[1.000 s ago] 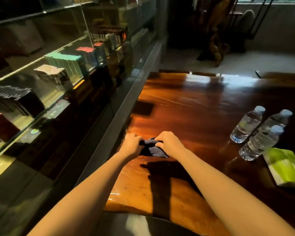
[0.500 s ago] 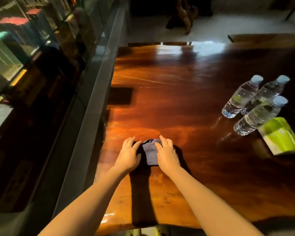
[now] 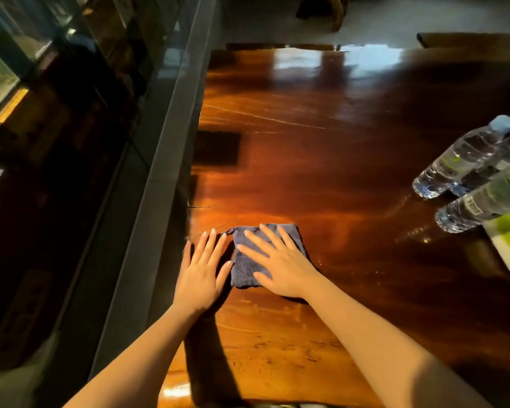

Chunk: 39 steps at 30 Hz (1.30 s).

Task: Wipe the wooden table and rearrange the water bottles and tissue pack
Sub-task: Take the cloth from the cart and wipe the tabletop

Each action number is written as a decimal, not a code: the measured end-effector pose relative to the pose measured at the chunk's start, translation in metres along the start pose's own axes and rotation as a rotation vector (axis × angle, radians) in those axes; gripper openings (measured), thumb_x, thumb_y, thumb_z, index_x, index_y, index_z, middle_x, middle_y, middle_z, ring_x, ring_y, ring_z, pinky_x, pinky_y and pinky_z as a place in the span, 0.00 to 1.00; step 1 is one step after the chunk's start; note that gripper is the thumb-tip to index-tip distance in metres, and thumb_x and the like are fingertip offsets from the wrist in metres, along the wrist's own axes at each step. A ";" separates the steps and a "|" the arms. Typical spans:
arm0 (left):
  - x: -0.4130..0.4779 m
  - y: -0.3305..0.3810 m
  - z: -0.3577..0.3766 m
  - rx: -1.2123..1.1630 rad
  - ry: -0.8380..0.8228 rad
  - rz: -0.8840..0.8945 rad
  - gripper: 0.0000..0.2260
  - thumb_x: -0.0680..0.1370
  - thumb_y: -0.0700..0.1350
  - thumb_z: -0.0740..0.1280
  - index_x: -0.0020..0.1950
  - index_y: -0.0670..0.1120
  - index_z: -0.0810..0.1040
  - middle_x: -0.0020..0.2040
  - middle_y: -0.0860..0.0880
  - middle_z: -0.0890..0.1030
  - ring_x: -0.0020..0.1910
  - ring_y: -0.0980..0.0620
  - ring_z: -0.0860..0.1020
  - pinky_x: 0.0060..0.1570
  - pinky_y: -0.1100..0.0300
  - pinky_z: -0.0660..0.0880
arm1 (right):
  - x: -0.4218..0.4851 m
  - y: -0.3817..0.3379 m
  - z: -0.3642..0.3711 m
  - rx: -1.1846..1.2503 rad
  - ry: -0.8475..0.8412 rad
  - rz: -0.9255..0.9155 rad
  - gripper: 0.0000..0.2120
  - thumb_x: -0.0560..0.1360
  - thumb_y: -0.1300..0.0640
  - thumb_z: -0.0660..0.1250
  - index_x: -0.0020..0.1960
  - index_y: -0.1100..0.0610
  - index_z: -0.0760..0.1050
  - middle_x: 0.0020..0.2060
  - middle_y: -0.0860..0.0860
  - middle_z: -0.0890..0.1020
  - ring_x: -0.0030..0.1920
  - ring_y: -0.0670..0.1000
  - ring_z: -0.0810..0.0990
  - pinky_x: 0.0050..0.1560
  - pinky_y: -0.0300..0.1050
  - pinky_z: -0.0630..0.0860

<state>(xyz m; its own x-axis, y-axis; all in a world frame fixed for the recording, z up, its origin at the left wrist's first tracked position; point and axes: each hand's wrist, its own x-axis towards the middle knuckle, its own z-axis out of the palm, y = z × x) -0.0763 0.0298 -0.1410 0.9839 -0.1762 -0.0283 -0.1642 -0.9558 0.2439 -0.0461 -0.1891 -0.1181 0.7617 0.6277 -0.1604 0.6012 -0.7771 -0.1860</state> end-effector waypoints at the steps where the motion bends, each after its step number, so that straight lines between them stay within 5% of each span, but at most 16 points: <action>1: 0.000 0.000 0.000 -0.013 0.004 -0.006 0.25 0.80 0.59 0.44 0.76 0.53 0.48 0.77 0.50 0.53 0.77 0.51 0.49 0.74 0.48 0.46 | 0.002 -0.003 0.002 0.027 -0.012 -0.017 0.27 0.80 0.44 0.49 0.76 0.39 0.43 0.78 0.44 0.44 0.76 0.54 0.36 0.73 0.59 0.32; 4: -0.001 0.000 -0.001 -0.069 0.030 -0.019 0.25 0.81 0.58 0.44 0.76 0.53 0.47 0.77 0.52 0.51 0.77 0.51 0.49 0.75 0.49 0.47 | 0.006 -0.021 0.013 0.018 0.000 0.039 0.24 0.80 0.43 0.45 0.75 0.38 0.46 0.77 0.44 0.44 0.76 0.55 0.36 0.72 0.63 0.32; 8: -0.002 -0.001 0.000 -0.137 0.033 -0.017 0.25 0.80 0.58 0.44 0.76 0.54 0.45 0.77 0.53 0.50 0.77 0.55 0.46 0.75 0.52 0.45 | 0.018 -0.068 0.022 0.016 0.036 0.091 0.25 0.78 0.44 0.45 0.70 0.48 0.69 0.77 0.48 0.57 0.77 0.58 0.43 0.71 0.67 0.33; 13: -0.001 -0.003 0.002 -0.163 0.061 -0.036 0.24 0.81 0.57 0.47 0.76 0.57 0.46 0.78 0.54 0.49 0.77 0.56 0.44 0.75 0.50 0.45 | 0.048 -0.071 0.016 0.025 0.028 0.133 0.24 0.77 0.49 0.51 0.73 0.50 0.65 0.77 0.49 0.56 0.77 0.57 0.41 0.72 0.66 0.33; 17: 0.000 -0.002 0.006 -0.116 0.077 -0.054 0.23 0.81 0.57 0.45 0.76 0.57 0.44 0.78 0.51 0.47 0.77 0.54 0.43 0.75 0.49 0.47 | 0.081 -0.055 0.010 -0.042 -0.029 0.138 0.25 0.79 0.48 0.52 0.76 0.47 0.57 0.78 0.47 0.43 0.76 0.58 0.34 0.72 0.67 0.34; 23: 0.002 -0.002 0.007 -0.025 0.045 -0.040 0.25 0.81 0.59 0.45 0.76 0.56 0.41 0.78 0.51 0.46 0.77 0.50 0.42 0.74 0.50 0.44 | 0.107 -0.042 0.002 -0.050 -0.040 0.200 0.31 0.78 0.51 0.53 0.75 0.39 0.42 0.78 0.47 0.43 0.76 0.59 0.36 0.72 0.68 0.36; 31: 0.000 -0.005 0.011 0.020 0.042 -0.022 0.26 0.80 0.61 0.45 0.75 0.56 0.41 0.77 0.52 0.47 0.77 0.50 0.45 0.74 0.47 0.47 | 0.100 -0.010 -0.004 0.141 0.012 0.442 0.25 0.80 0.40 0.46 0.75 0.38 0.47 0.78 0.47 0.45 0.77 0.58 0.38 0.72 0.67 0.37; 39: 0.004 -0.002 0.005 0.115 -0.048 -0.022 0.27 0.79 0.62 0.41 0.76 0.53 0.52 0.78 0.48 0.53 0.77 0.48 0.48 0.75 0.44 0.49 | 0.029 0.078 -0.006 0.216 -0.015 0.767 0.26 0.79 0.37 0.45 0.75 0.38 0.47 0.78 0.46 0.44 0.77 0.55 0.39 0.73 0.63 0.39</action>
<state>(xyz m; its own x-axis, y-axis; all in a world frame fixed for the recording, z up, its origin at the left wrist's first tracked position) -0.0727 0.0299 -0.1467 0.9833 -0.1636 -0.0795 -0.1524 -0.9797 0.1305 0.0248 -0.2318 -0.1318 0.9399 -0.0768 -0.3326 -0.1505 -0.9678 -0.2019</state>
